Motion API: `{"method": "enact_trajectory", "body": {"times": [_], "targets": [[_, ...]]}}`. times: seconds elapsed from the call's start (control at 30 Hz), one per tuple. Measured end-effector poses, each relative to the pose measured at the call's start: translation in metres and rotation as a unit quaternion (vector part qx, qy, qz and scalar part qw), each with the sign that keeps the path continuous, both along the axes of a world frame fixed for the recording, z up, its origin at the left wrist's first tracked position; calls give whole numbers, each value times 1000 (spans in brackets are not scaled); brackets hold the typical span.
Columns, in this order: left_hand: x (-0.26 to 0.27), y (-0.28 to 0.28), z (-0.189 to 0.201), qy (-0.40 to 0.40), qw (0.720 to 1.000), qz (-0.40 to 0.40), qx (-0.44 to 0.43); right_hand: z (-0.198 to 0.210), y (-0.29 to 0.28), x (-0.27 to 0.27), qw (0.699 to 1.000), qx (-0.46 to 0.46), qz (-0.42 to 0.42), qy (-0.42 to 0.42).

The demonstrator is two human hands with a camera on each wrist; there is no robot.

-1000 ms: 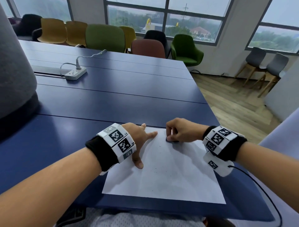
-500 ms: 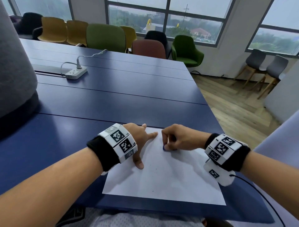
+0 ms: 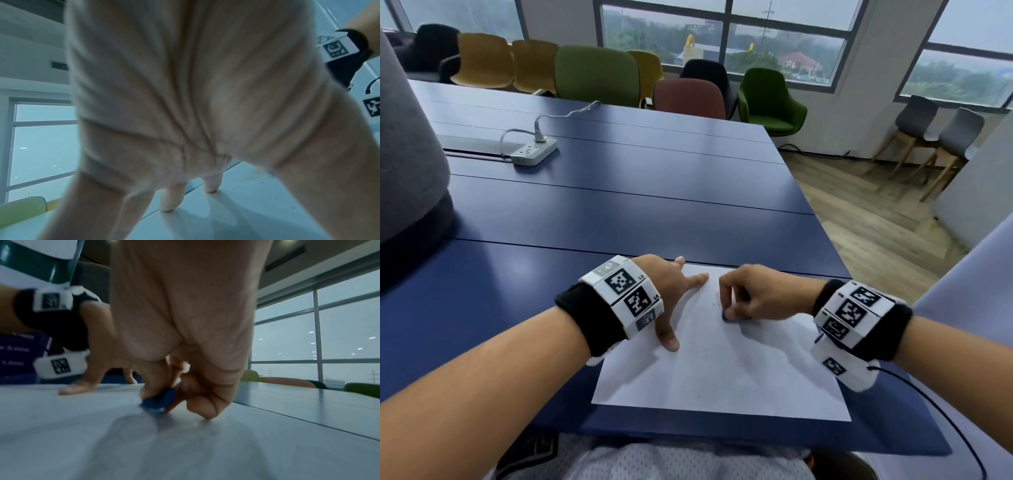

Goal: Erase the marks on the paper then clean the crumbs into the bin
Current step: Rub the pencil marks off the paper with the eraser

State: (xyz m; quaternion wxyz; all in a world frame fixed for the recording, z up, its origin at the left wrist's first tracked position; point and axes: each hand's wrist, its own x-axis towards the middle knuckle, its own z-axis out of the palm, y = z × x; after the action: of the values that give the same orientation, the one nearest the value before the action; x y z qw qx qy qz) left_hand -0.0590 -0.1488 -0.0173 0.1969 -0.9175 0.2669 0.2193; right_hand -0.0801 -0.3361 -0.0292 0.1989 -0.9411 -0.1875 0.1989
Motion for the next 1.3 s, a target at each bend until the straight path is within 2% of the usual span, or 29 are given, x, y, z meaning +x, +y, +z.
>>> {"method": "enact_trajectory", "body": {"times": [0.07, 0.1, 0.23, 0.3, 0.37, 0.43, 0.57, 0.63, 0.73, 0.77, 0.93, 0.97, 1.1, 1.17, 1.27, 1.3], "targets": [[0, 0, 0, 0, 1000, 0, 1, -5, -1, 1, 998, 21, -46, -43], [1, 0, 0, -2, 1000, -2, 3, -6, -2, -1, 998, 24, -37, -41], [0, -2, 0, -1, 1000, -2, 9, 4, 0, -15, 996, -13, 58, 67], [0, -1, -1, -4, 1000, -3, 9, 3, 2, -6, 999, -12, 31, 24], [0, 0, -1, -6, 1000, -6, 7, -2, 4, 0, 999, 10, -32, -42], [1, 0, -1, -11, 1000, -10, 9, -7, 3, -6, 997, 29, -43, -55], [2, -1, -1, -1, 1000, -6, 11, -1, -5, -27, 998, 6, 41, 51], [2, 0, -2, 1, 1000, -6, 8, -1, -8, -18, 1000, 2, 9, 17], [1, 0, -2, 3, 1000, -5, 12, -8, -8, -5, 992, 1, -97, -81], [2, 0, -2, 2, 1000, -4, 15, -10, -9, -6, 991, 7, -99, -86], [2, -2, 0, 9, 1000, -6, 18, 4, -15, -19, 997, -1, 21, 74], [2, -2, 0, 10, 1000, -6, 18, 5, -14, -15, 997, -9, 20, 68], [1, -2, 0, 7, 1000, -6, 19, -4, -6, -5, 996, 7, -77, -55], [1, -2, 1, 7, 1000, -11, 21, -7, -10, -18, 998, 27, -48, -31], [1, -1, 1, 18, 1000, -5, 22, 0, -12, -37, 996, 7, 45, 79], [2, -2, 1, 20, 1000, -2, 23, 2, -10, -35, 996, -1, 50, 77]]}}
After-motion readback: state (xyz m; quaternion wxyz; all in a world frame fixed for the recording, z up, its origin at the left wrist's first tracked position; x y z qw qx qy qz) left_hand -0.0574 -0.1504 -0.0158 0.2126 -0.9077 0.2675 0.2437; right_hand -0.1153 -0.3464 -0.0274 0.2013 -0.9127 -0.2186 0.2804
